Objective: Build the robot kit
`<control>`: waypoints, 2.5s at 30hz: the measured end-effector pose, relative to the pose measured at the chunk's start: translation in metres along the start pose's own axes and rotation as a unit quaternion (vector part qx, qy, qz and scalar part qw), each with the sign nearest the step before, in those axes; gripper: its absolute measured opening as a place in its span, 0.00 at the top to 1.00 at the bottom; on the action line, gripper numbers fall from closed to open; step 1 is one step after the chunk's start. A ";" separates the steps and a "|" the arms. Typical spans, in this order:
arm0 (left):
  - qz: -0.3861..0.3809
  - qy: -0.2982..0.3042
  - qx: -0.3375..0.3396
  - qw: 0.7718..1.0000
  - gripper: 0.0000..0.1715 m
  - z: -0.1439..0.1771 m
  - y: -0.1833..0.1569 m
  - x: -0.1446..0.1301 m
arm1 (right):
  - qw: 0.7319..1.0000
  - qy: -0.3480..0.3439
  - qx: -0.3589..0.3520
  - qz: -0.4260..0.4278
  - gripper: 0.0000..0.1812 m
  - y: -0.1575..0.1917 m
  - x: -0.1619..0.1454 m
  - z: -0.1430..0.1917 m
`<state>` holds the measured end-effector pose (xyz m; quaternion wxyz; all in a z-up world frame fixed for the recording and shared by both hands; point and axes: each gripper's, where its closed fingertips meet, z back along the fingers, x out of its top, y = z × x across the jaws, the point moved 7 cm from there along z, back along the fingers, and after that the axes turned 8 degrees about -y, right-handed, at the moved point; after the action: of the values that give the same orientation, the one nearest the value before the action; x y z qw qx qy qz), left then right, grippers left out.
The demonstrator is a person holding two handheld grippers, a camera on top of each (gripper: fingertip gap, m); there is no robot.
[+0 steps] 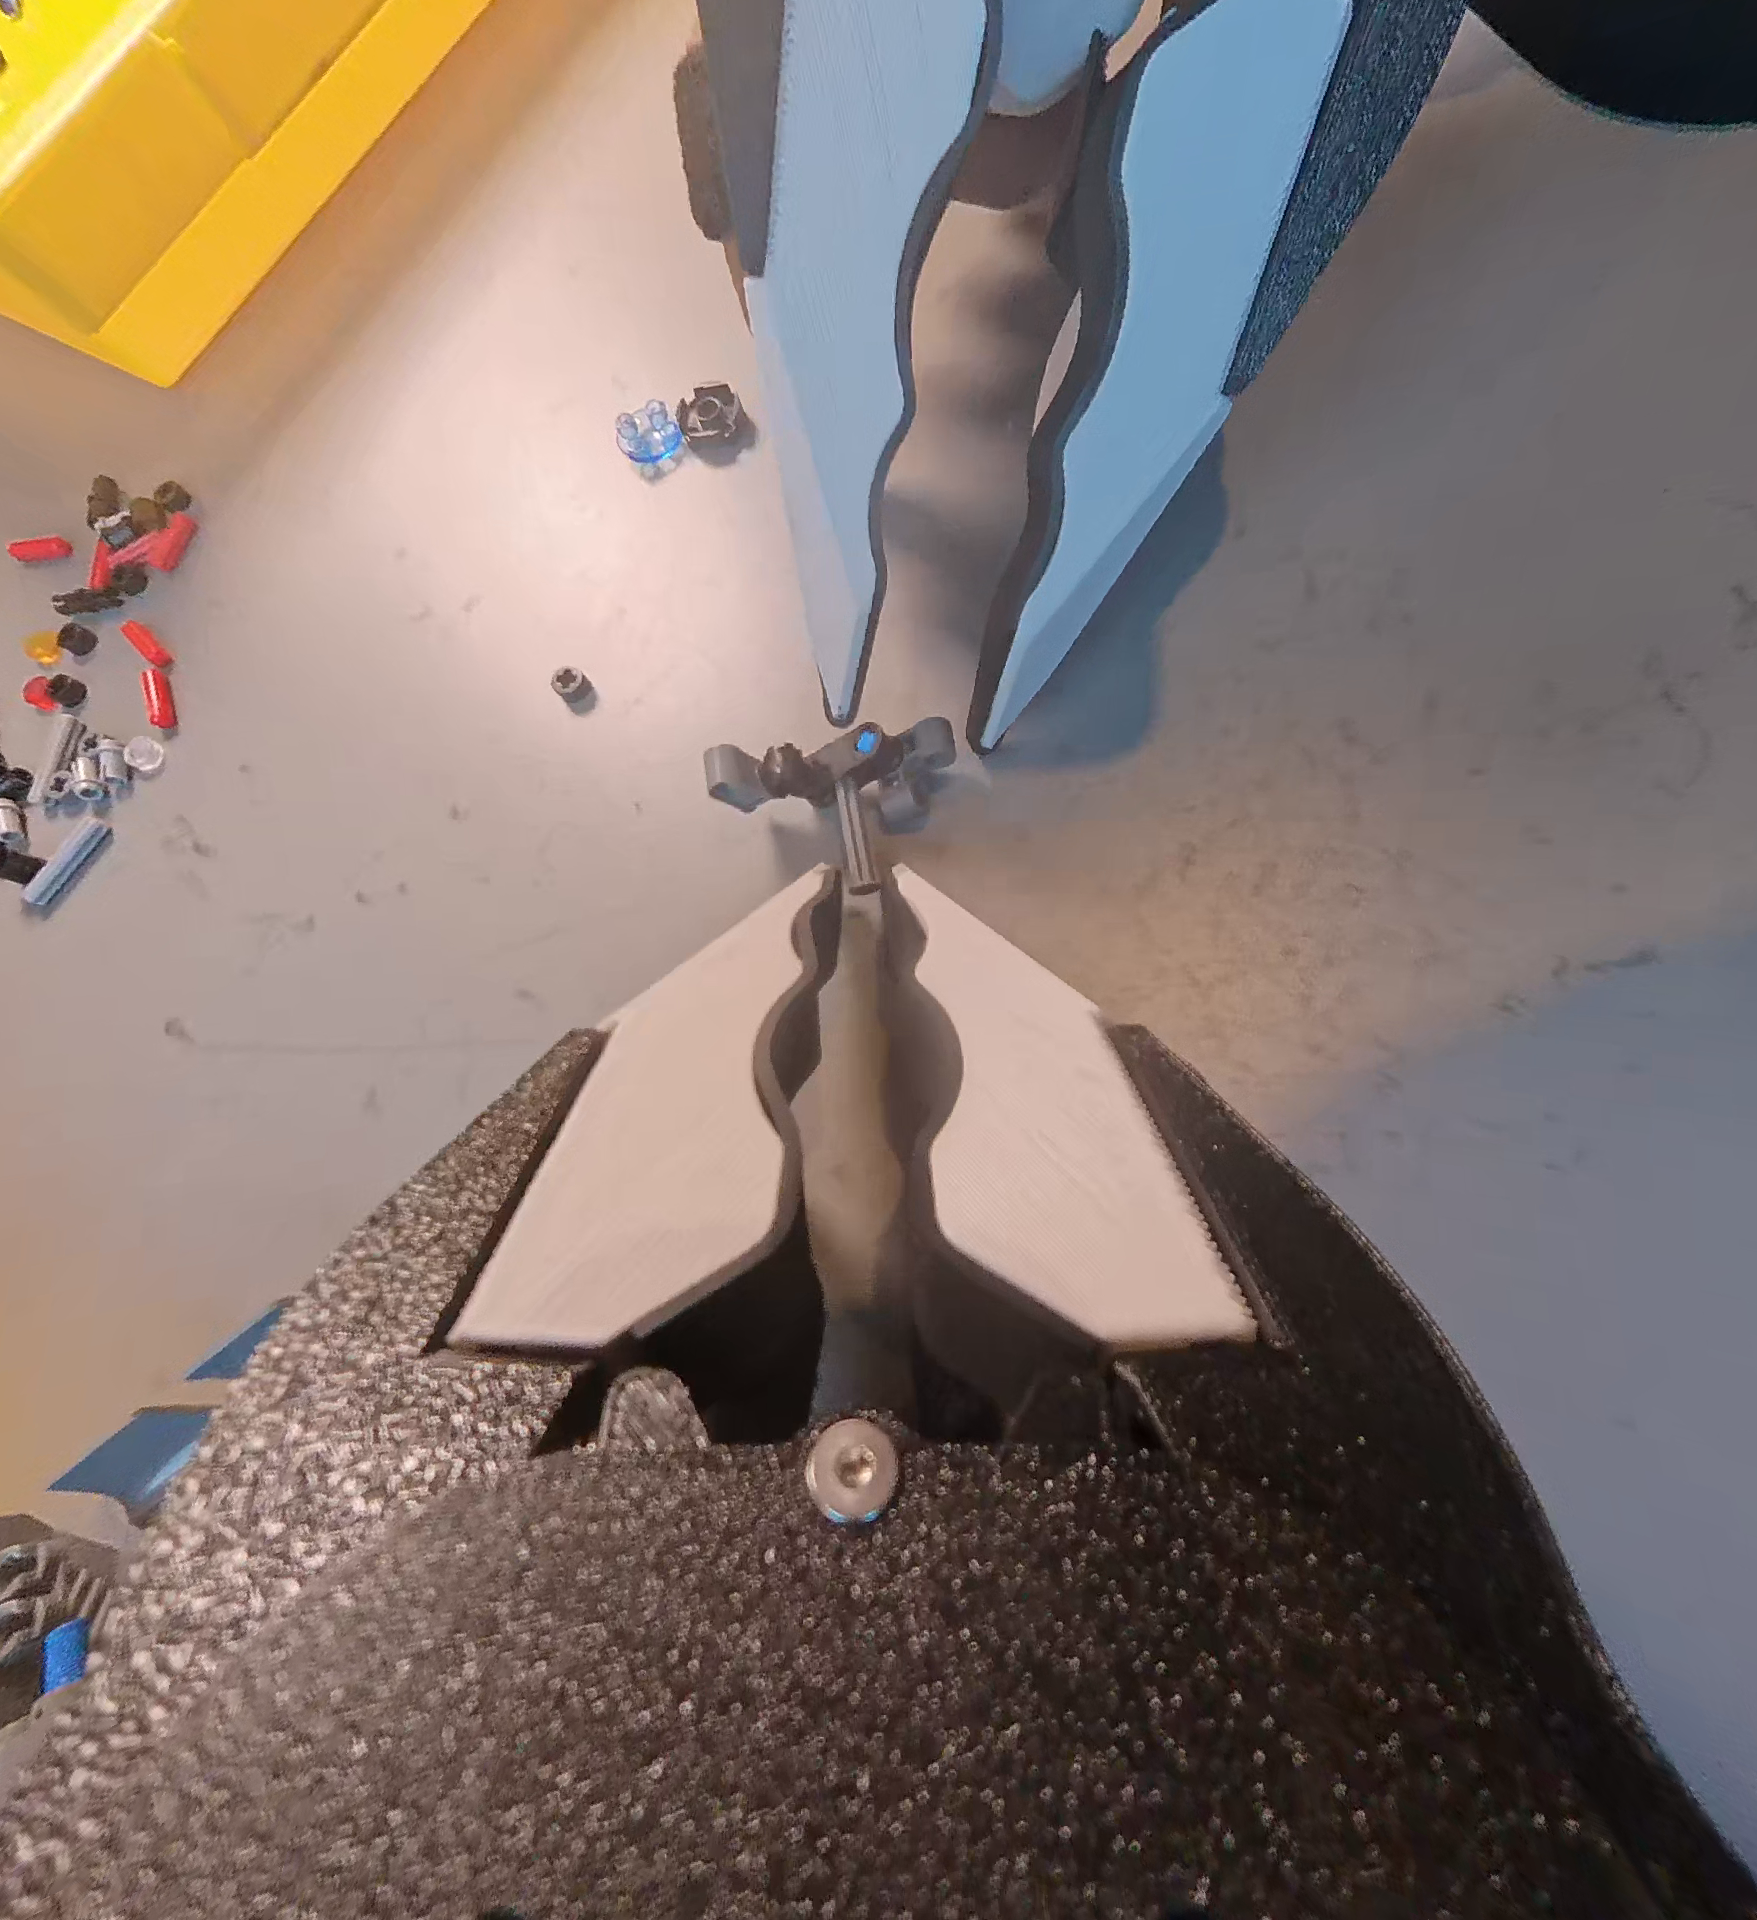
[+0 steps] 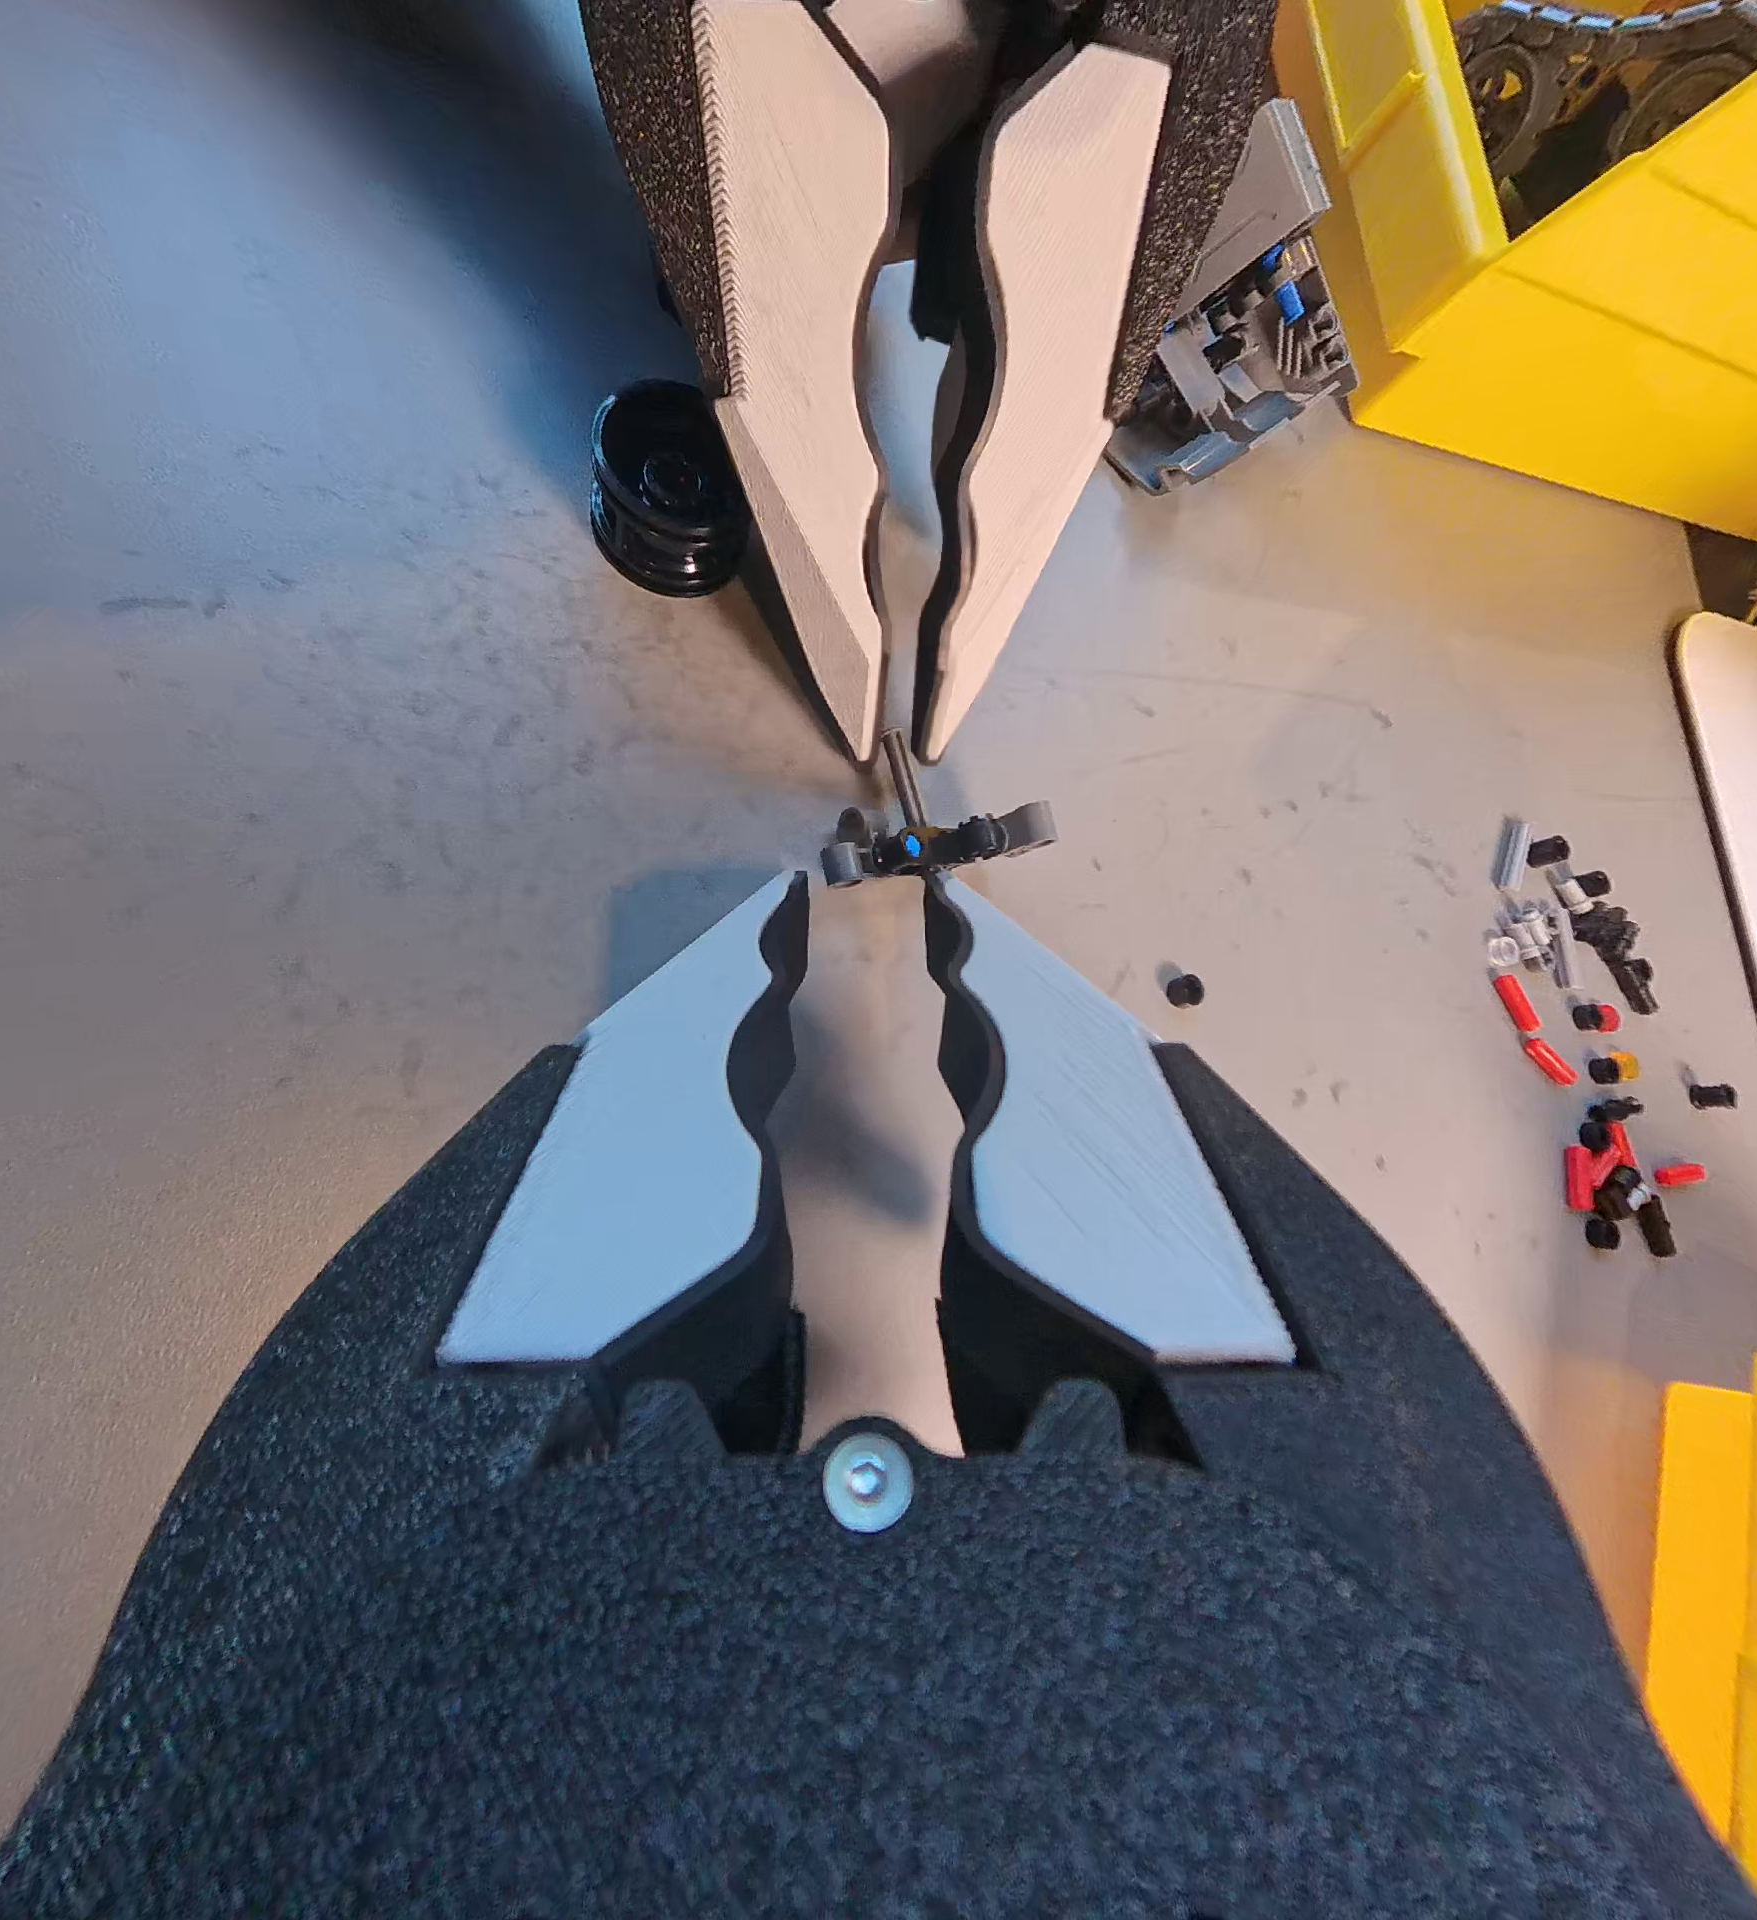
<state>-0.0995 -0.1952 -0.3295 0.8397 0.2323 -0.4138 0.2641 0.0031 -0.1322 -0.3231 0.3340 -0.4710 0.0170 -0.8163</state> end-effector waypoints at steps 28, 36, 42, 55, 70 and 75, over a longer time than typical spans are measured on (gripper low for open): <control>0.008 -0.002 0.009 1.000 0.92 0.005 0.005 0.000 | 1.000 -0.026 0.010 0.012 0.88 0.001 0.005 -0.005; -0.025 0.001 0.015 1.000 0.84 0.000 0.003 0.001 | 0.999 -0.022 0.025 0.009 0.89 0.006 0.003 -0.005; 0.011 -0.003 -0.021 1.000 0.82 0.011 0.005 -0.005 | 0.999 -0.028 0.024 0.002 0.89 0.006 0.002 -0.004; 0.119 -0.054 -0.126 0.983 0.86 0.016 0.001 0.006 | 0.991 -0.112 0.021 0.073 0.89 0.020 0.021 -0.001; 0.009 -0.079 -0.049 0.996 0.96 0.021 -0.005 0.015 | 0.989 -0.074 -0.030 0.124 0.91 0.015 0.014 0.003; -0.059 -0.052 -0.020 0.997 0.96 0.016 -0.011 0.013 | 0.993 -0.057 -0.018 0.105 0.91 0.015 0.009 0.000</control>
<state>-0.0951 -0.2096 -0.3125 0.8356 0.2526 -0.4481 0.1929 0.0084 -0.1491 -0.3214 0.4101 -0.5179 0.0622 -0.7481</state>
